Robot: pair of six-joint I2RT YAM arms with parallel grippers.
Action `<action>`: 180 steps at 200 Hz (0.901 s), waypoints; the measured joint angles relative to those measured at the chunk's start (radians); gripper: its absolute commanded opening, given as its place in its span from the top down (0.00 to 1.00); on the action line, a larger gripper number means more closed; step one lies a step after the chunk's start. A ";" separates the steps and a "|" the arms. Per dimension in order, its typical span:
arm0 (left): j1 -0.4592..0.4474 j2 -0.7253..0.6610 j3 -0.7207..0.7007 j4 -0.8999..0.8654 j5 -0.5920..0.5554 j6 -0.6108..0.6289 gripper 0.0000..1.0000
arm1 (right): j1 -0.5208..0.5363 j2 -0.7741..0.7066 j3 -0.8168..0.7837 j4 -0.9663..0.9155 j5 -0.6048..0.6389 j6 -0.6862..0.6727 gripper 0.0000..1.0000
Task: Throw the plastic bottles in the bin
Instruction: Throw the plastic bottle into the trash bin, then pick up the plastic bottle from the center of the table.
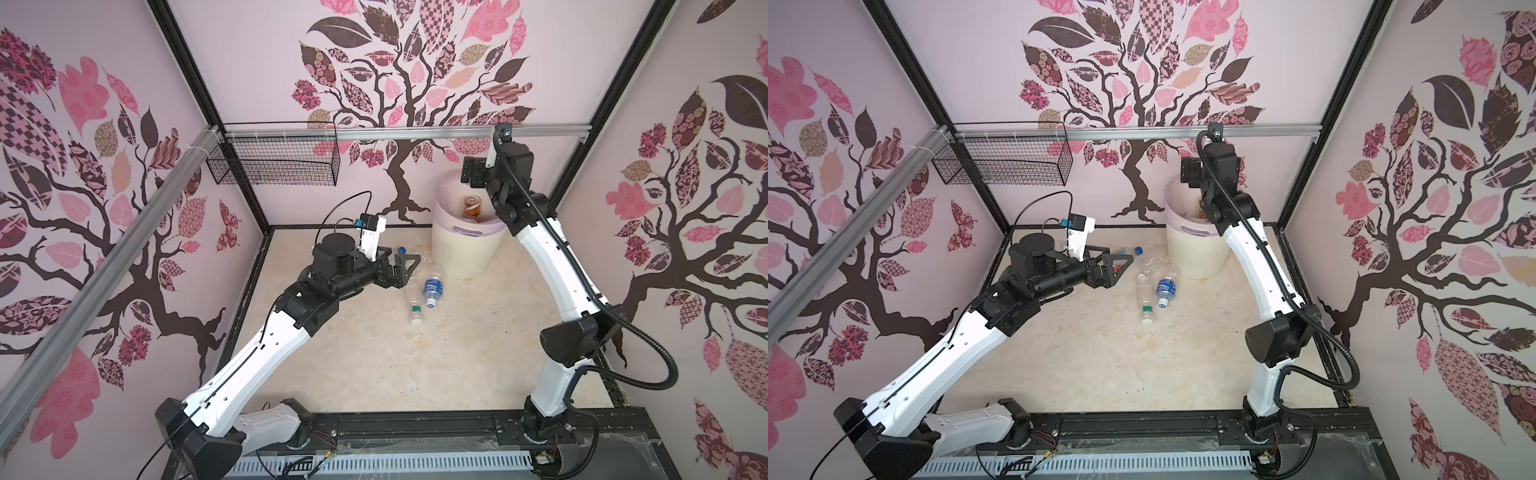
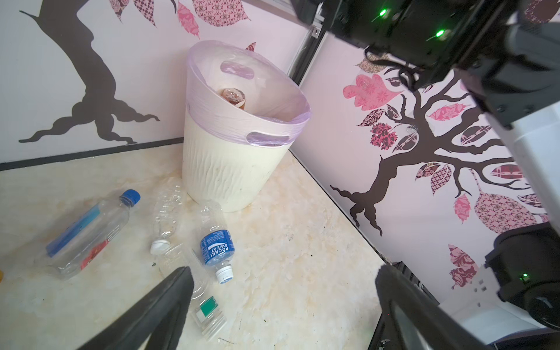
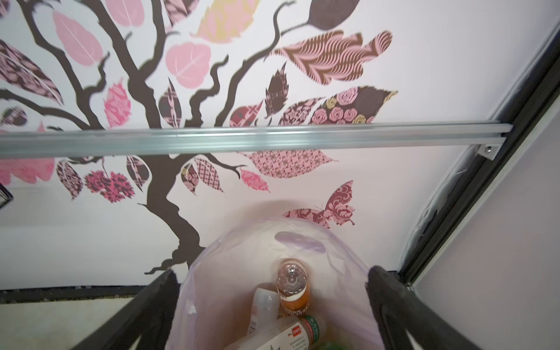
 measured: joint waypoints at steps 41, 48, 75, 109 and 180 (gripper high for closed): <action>0.000 0.000 -0.010 -0.038 -0.015 -0.021 0.02 | 0.000 -0.076 0.000 -0.013 -0.014 0.026 0.00; 0.000 0.002 -0.010 -0.049 -0.021 -0.026 0.02 | 0.000 -0.086 -0.005 -0.019 -0.018 0.032 0.00; -0.001 0.027 -0.010 -0.101 -0.059 -0.050 0.02 | 0.003 -0.162 -0.124 -0.027 -0.045 0.075 0.00; -0.001 0.087 -0.038 -0.165 -0.103 -0.098 0.02 | 0.018 -0.320 -0.468 -0.016 -0.107 0.164 0.01; -0.021 0.218 -0.126 -0.203 -0.136 -0.204 0.02 | 0.053 -0.536 -1.077 0.001 -0.266 0.333 0.00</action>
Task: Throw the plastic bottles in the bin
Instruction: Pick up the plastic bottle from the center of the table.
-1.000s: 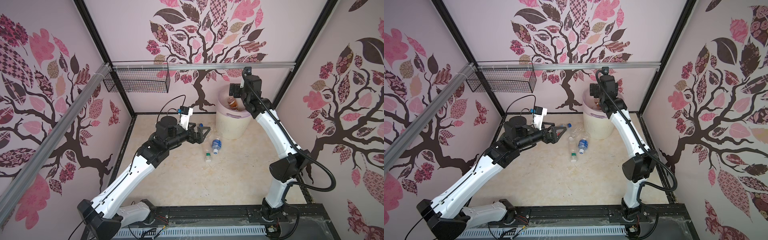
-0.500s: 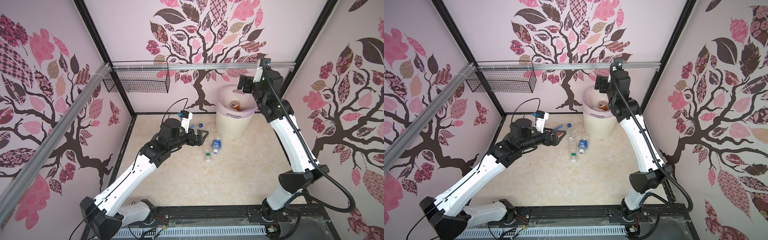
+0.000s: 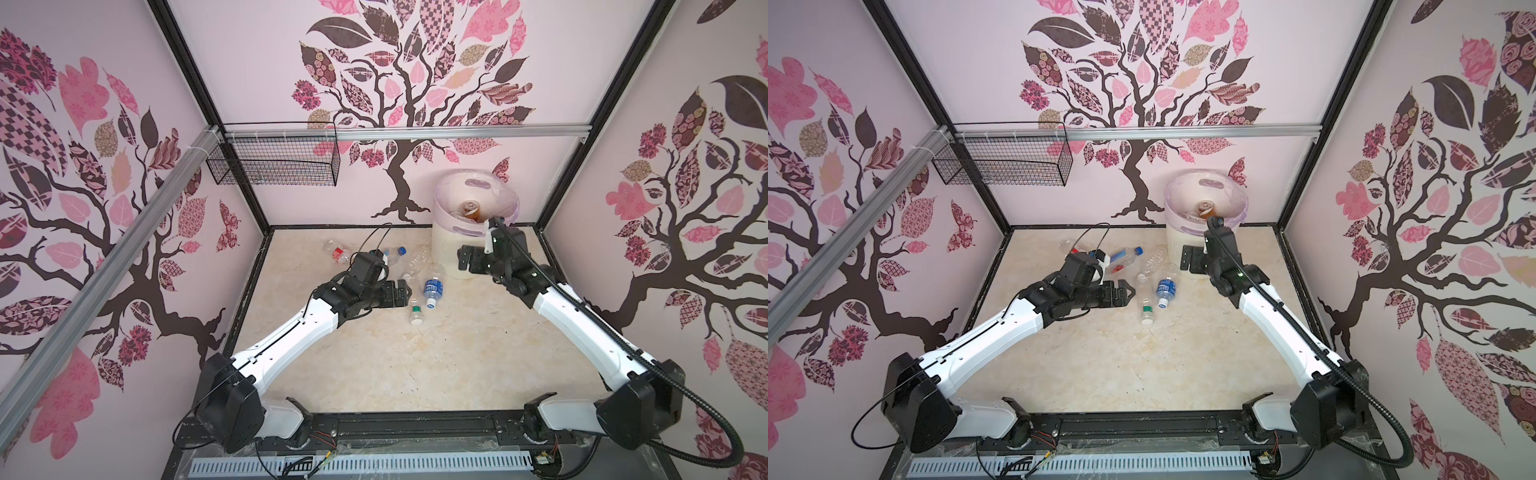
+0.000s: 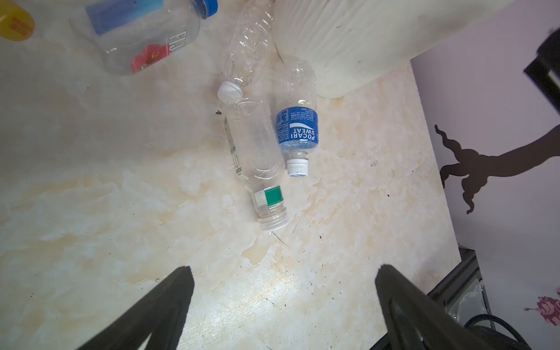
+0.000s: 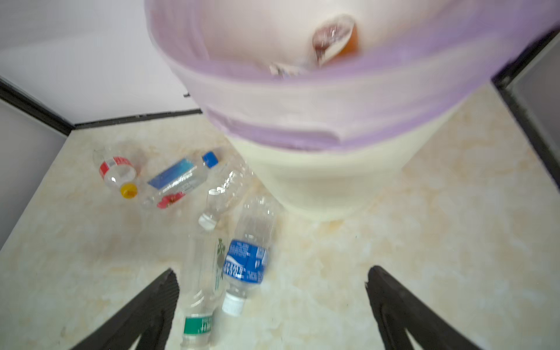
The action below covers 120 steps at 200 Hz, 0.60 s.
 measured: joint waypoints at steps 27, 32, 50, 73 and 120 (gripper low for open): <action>-0.059 0.075 0.000 0.012 -0.034 -0.019 0.02 | 0.001 -0.091 -0.159 0.004 -0.053 0.047 0.01; -0.069 0.091 0.000 0.014 -0.040 -0.024 0.02 | 0.001 -0.104 -0.176 0.006 -0.059 0.053 0.00; -0.101 0.169 0.000 0.020 -0.058 -0.042 0.02 | 0.001 -0.147 -0.213 0.005 -0.076 0.068 0.01; -0.115 0.264 0.000 0.023 -0.080 -0.064 0.02 | 0.001 -0.193 -0.221 0.008 -0.083 0.073 0.00; -0.124 0.348 0.000 0.082 -0.111 -0.100 0.05 | 0.001 -0.246 -0.229 0.026 -0.096 0.074 0.00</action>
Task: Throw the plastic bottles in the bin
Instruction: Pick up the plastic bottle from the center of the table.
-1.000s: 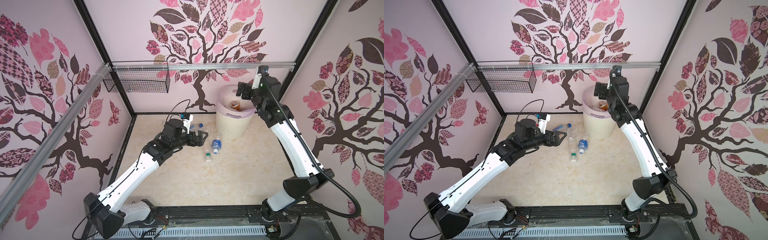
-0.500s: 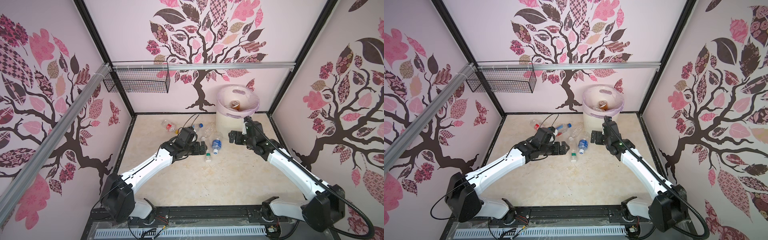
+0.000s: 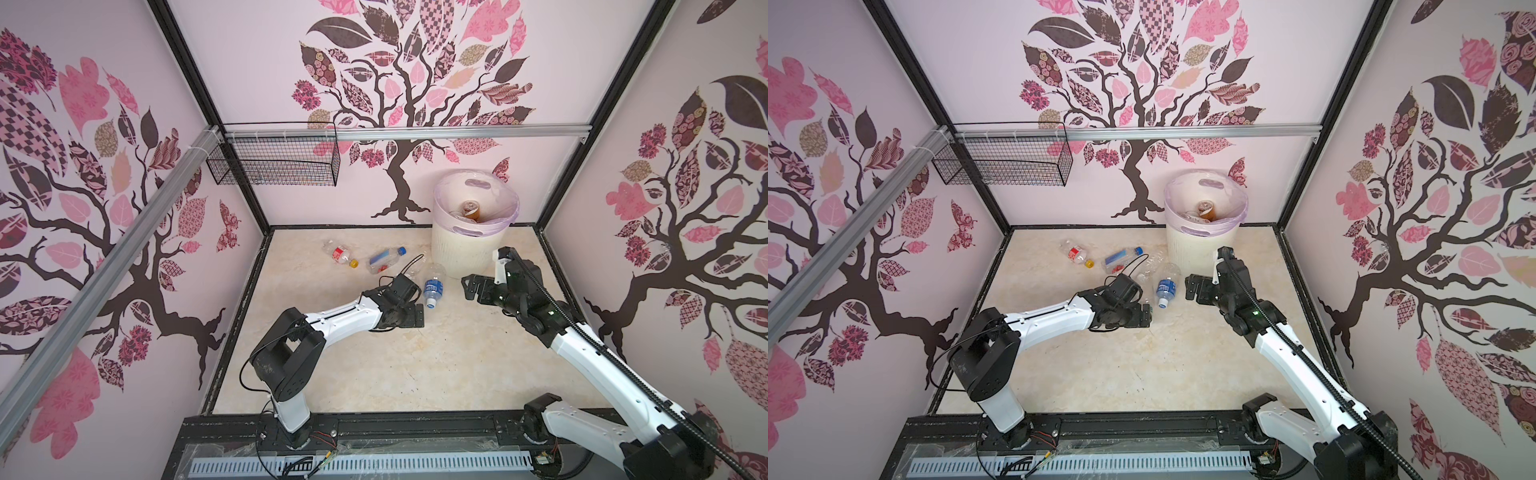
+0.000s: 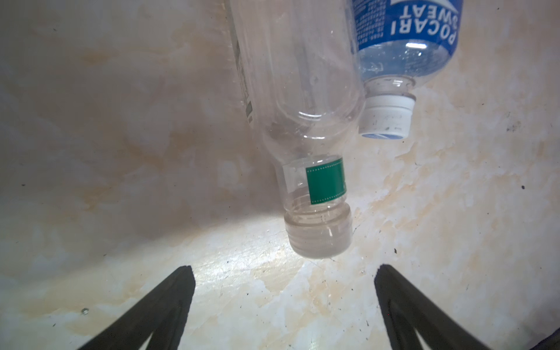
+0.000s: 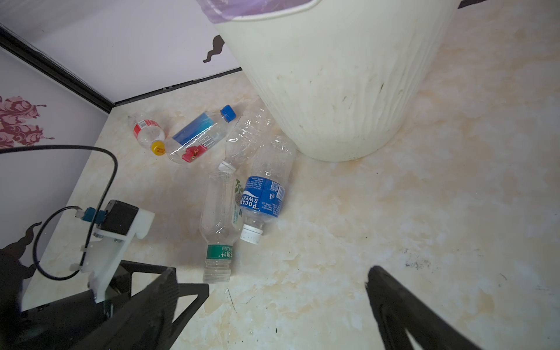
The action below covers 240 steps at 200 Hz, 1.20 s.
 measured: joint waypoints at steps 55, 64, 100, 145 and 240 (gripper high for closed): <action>-0.003 0.070 0.001 0.068 -0.027 -0.019 0.14 | 0.000 0.000 -0.019 0.013 -0.021 0.004 0.00; -0.003 0.076 0.002 0.074 -0.031 -0.021 0.16 | 0.000 0.000 -0.019 0.018 -0.023 0.004 0.01; -0.003 0.109 0.019 0.102 -0.040 -0.031 0.25 | 0.000 0.000 -0.021 0.032 -0.024 0.004 0.00; -0.004 0.131 0.036 0.111 -0.052 -0.029 0.48 | 0.000 0.000 -0.035 0.046 -0.023 0.004 0.00; -0.004 0.090 -0.019 0.161 -0.041 -0.025 0.68 | 0.000 0.000 -0.036 0.059 -0.045 0.006 0.00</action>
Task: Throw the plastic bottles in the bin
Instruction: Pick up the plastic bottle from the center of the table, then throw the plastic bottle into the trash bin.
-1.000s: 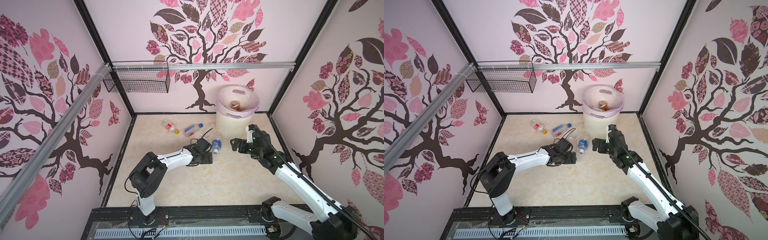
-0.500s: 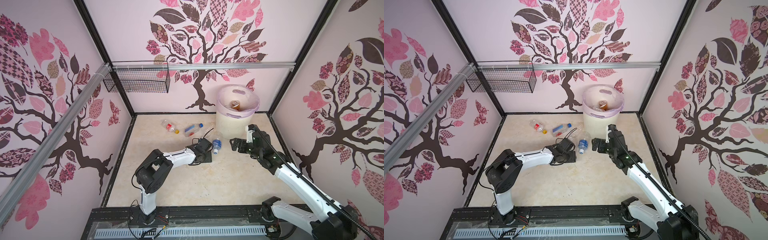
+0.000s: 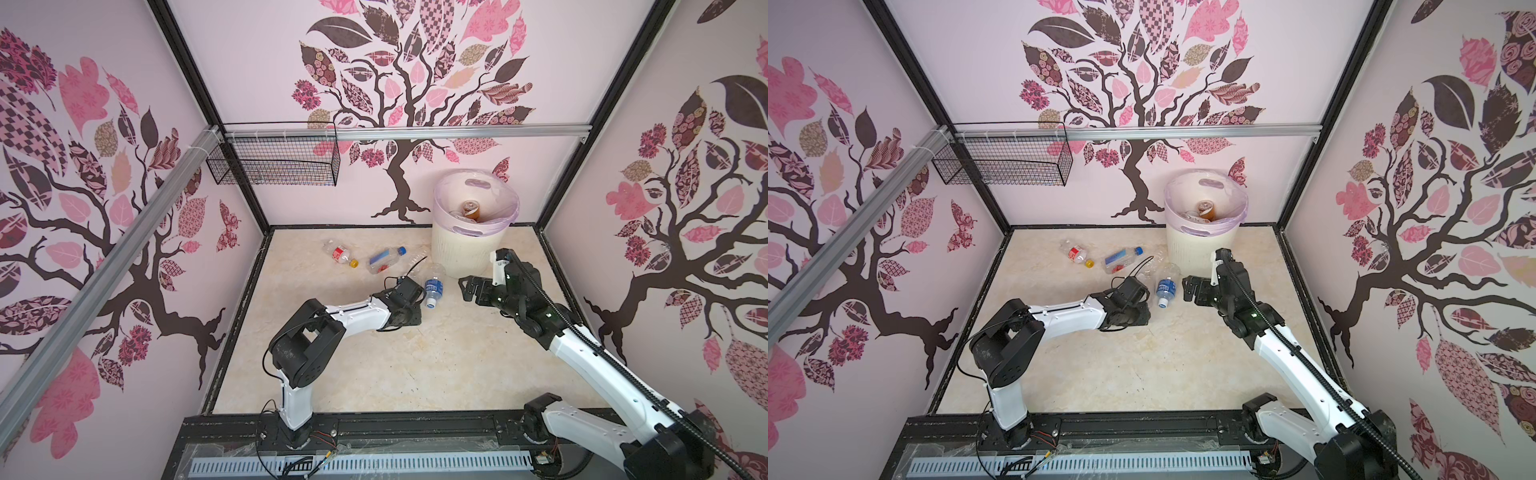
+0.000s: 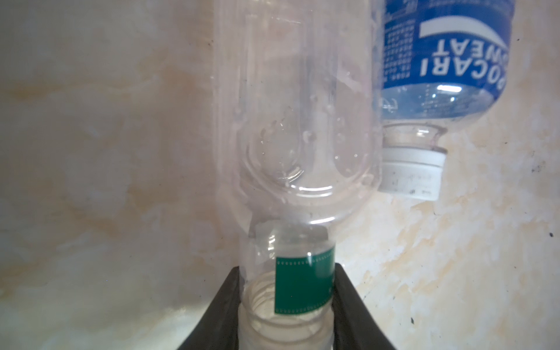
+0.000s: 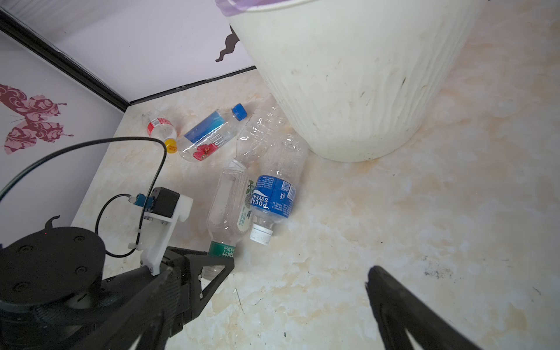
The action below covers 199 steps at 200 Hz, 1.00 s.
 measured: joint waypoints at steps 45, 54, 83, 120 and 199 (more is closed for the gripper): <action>0.000 -0.154 -0.092 0.051 0.011 0.020 0.69 | 0.000 0.005 0.000 0.006 -0.049 0.024 0.01; 0.000 -0.186 -0.109 0.069 0.017 0.028 0.69 | 0.000 0.009 0.000 0.007 -0.065 0.034 0.00; 0.000 -0.274 -0.162 0.126 0.034 0.051 0.69 | 0.000 0.035 0.000 0.034 -0.143 0.076 0.00; -0.006 -0.378 -0.223 0.174 0.054 0.073 0.69 | 0.000 0.084 0.014 0.083 -0.256 0.146 0.00; -0.057 -0.510 -0.261 0.223 0.064 0.098 0.69 | 0.077 0.251 0.178 0.189 -0.346 0.220 0.07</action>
